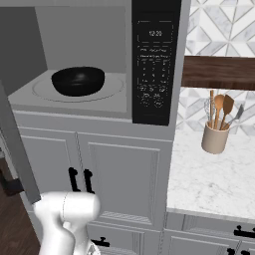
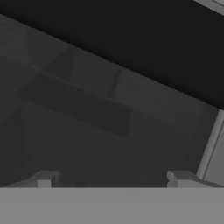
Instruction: Pick the sweet potato from the sink and place it in the bowl. Then pick the bowl and place it in the microwave. Then close the microwave door and press the start button.
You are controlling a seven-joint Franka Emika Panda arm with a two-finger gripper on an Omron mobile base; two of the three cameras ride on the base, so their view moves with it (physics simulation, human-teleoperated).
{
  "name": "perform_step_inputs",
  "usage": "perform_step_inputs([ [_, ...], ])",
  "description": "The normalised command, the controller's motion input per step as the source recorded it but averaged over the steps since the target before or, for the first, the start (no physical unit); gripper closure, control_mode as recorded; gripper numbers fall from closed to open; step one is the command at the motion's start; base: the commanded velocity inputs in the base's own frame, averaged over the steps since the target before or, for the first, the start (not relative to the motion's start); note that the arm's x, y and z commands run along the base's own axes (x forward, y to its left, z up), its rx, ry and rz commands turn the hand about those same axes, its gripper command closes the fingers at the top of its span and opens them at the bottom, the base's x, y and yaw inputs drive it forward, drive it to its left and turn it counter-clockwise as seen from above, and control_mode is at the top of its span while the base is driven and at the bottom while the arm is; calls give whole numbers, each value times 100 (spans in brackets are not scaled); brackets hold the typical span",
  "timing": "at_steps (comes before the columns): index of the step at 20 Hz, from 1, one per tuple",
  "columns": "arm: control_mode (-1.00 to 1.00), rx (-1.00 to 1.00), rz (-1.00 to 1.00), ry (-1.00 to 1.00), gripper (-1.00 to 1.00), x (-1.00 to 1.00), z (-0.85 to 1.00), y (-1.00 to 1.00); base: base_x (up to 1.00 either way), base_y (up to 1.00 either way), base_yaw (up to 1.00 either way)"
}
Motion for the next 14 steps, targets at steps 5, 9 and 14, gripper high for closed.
perform_step_inputs([
  [5,-100,3,24,11,-100,100,0,-9,0,0,0],
  [9,-100,1,26,5,-100,99,-2,-14,0,0,0],
  [14,-100,1,26,3,-100,97,0,-23,0,0,0],
])
